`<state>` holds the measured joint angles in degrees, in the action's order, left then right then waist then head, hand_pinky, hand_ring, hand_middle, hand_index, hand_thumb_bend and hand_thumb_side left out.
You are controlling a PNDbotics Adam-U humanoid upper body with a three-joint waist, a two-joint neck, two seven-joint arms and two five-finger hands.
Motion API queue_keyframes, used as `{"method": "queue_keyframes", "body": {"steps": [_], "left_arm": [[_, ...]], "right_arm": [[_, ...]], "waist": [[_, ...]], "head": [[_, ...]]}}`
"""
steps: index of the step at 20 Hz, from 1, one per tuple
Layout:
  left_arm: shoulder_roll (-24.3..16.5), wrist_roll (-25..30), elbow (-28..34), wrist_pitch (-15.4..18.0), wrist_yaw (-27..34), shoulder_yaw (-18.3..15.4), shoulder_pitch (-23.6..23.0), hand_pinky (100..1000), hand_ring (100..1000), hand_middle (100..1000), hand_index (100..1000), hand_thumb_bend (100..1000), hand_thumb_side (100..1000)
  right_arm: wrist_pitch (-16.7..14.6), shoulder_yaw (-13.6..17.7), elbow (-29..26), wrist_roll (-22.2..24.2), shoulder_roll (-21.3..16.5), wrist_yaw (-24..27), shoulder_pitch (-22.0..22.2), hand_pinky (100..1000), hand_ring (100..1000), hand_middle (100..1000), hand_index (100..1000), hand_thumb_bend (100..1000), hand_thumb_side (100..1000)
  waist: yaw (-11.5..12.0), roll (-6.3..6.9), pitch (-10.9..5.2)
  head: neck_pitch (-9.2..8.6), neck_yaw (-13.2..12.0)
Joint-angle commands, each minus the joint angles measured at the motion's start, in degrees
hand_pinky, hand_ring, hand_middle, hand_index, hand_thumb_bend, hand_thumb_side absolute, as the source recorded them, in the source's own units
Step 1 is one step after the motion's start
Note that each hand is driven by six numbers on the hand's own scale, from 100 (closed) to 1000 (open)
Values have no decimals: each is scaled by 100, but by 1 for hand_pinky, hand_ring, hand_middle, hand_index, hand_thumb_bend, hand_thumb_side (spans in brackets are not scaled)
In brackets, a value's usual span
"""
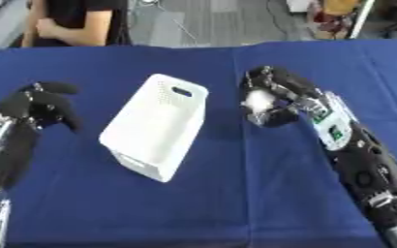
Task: Pick up objects on the table and place them in the box.
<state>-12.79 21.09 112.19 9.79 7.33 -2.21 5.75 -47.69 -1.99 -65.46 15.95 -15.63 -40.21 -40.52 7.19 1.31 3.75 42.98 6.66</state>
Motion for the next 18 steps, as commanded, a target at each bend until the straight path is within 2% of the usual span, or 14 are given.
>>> {"method": "queue_keyframes", "body": {"steps": [1, 4, 7, 12, 18], "left_arm": [[-50, 16, 70, 6, 4, -28, 64, 462, 492, 731, 672, 100, 949], [-51, 20, 69, 6, 4, -27, 64, 462, 492, 731, 672, 100, 949], [-51, 25, 69, 8, 6, -23, 64, 462, 493, 732, 672, 100, 949], [-48, 41, 55, 10, 1, -13, 59, 462, 492, 732, 671, 100, 950], [-36, 71, 41, 9, 0, 6, 54, 462, 493, 733, 671, 100, 951]], "right_arm": [[-227, 71, -305, -303, -41, -21, -38, 332, 492, 372, 465, 100, 100], [-160, 4, -339, -727, -40, -240, -33, 332, 491, 374, 466, 100, 100], [-171, -65, -315, -947, -10, -436, -63, 331, 490, 376, 469, 100, 100], [-240, -178, -311, -1110, 142, -581, -263, 318, 475, 382, 471, 100, 100], [-224, -326, -574, -1231, 436, -429, -619, 284, 445, 390, 473, 100, 100]], "waist": [[3, 11, -79], [4, 10, -79], [8, 12, -78], [19, 19, -81], [48, 16, -86]], "head": [[-86, 27], [-88, 30], [-87, 37], [-76, 72], [-62, 118]]}}
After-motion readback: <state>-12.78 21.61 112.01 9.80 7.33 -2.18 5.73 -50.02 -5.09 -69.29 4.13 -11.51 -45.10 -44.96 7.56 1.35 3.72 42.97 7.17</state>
